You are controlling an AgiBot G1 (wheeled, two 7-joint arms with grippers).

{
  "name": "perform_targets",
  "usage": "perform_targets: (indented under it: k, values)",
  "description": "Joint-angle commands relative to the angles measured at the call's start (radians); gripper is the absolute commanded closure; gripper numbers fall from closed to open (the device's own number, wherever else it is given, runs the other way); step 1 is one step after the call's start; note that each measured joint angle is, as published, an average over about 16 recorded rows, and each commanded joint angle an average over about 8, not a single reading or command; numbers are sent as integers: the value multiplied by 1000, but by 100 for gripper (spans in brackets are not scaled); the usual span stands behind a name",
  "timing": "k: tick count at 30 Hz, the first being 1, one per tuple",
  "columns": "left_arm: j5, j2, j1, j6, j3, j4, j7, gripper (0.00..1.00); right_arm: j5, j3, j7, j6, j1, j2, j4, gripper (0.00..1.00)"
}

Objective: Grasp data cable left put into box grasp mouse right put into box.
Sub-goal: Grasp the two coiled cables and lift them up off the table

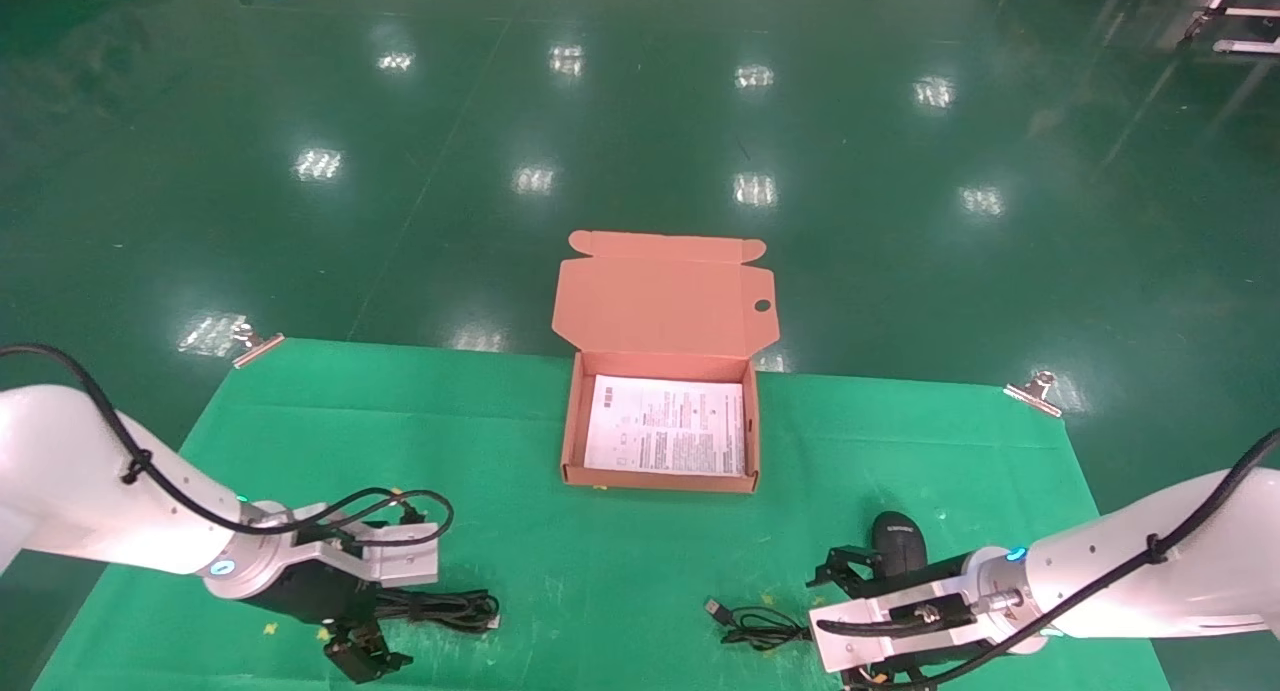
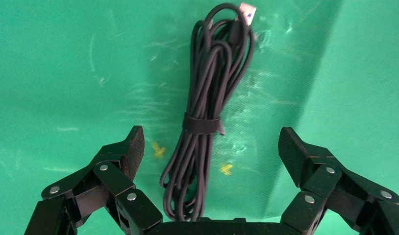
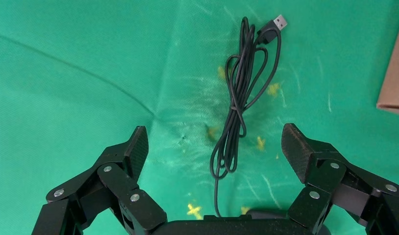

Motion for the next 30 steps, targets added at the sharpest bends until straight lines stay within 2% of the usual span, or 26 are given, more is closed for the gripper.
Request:
perform_targets:
  k: [1,6,7,9,10,14,15,17,18,30]
  values:
    - [-3,12,-1,-12,-2,37,16,0,-7,-1,-20,20,2,-14,-28,0]
    - [-8,30,-12,-30,-5,102,60,1,-23,-7,-57,66,-6,-45,-69,0]
    - [-10,32,-13,-33,-5,113,68,10,-26,-8,-62,72,-7,-51,-77,0]
    - [-15,36,-16,-37,-8,136,83,35,-33,-11,-71,86,-8,-62,-92,2]
    - [-18,38,-17,-39,-10,145,89,48,-36,-12,-75,91,-9,-67,-98,11]
    - [-31,42,-20,-45,-18,180,108,97,-44,-15,-83,111,-11,-82,-119,61]
    - [-35,43,-20,-45,-20,186,110,100,-45,-15,-85,115,-11,-84,-122,73]
    - [-38,44,-21,-46,-22,193,112,100,-46,-15,-85,118,-11,-87,-127,96]
    - [-40,45,-22,-46,-23,196,113,100,-46,-15,-86,120,-12,-88,-129,100]
    - [-36,42,-21,-44,-21,183,108,100,-46,-15,-85,113,-12,-83,-120,100]
